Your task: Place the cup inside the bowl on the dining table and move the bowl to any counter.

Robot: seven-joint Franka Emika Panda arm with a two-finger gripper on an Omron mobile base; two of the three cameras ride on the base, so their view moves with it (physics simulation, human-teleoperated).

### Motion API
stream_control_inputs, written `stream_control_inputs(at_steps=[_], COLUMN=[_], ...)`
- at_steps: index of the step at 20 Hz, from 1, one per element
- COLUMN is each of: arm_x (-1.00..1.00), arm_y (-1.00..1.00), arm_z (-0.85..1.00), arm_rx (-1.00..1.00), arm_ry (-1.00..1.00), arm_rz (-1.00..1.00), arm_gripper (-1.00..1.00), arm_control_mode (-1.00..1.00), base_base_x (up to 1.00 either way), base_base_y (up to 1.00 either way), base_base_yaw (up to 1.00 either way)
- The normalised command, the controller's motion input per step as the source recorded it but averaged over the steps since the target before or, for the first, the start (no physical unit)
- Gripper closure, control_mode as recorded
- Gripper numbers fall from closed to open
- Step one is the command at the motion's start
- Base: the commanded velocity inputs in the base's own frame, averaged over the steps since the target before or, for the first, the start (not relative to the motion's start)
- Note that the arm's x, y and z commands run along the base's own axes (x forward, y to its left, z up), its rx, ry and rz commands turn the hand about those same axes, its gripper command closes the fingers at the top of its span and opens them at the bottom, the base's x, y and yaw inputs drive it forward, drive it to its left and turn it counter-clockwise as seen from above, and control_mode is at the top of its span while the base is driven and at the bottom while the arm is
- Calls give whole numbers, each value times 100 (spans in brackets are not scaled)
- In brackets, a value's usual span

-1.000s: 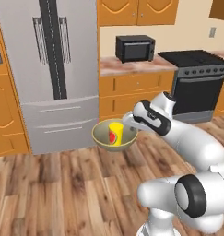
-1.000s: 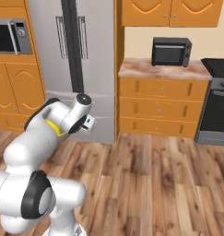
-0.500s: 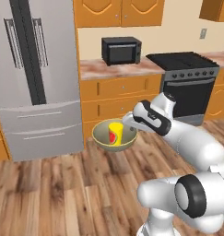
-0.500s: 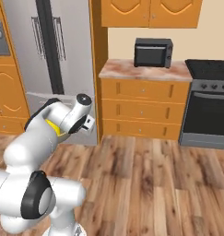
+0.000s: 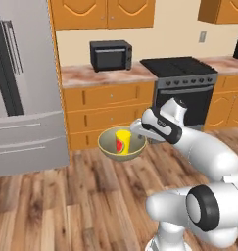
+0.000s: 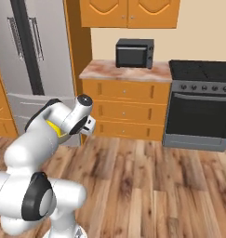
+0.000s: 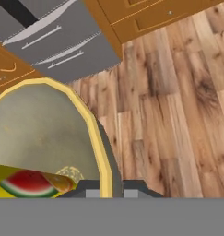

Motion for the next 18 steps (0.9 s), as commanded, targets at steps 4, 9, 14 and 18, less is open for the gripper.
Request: stream_control_inputs(at_steps=[4, 9, 14, 18], arm_x=[0, 0, 0, 0], arm_y=[0, 0, 0, 0], arm_z=[0, 0, 0, 0], arm_rx=[0, 0, 0, 0], arm_ry=[0, 0, 0, 0], arm_rz=[0, 0, 0, 0], arm_gripper=[100, 100, 100, 100], arm_control_mode=[100, 100, 100, 100], base_base_x=[34, 31, 33, 39], base_base_y=[-68, -69, -73, -74], base_base_yaw=[0, 0, 0, 0])
